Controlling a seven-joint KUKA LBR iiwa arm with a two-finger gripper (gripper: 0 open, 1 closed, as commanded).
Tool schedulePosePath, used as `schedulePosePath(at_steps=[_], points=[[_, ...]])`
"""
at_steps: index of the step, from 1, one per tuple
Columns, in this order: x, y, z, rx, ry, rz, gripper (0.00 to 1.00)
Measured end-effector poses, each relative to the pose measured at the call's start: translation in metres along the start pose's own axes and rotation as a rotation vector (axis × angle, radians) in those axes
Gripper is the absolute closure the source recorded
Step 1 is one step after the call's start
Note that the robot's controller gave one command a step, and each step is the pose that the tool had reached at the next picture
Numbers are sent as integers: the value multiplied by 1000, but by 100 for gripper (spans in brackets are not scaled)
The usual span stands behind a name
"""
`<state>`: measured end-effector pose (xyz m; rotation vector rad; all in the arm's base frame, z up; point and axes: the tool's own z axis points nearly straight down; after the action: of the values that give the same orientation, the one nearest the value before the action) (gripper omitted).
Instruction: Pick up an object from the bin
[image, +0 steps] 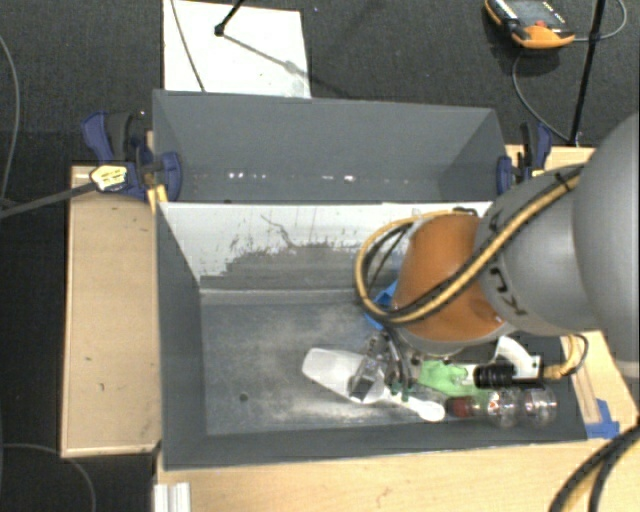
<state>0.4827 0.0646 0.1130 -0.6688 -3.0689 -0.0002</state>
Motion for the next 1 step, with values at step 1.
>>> schedulePosePath(at_steps=[1], points=[[0, 0, -16, 0, 0, -1, 100]])
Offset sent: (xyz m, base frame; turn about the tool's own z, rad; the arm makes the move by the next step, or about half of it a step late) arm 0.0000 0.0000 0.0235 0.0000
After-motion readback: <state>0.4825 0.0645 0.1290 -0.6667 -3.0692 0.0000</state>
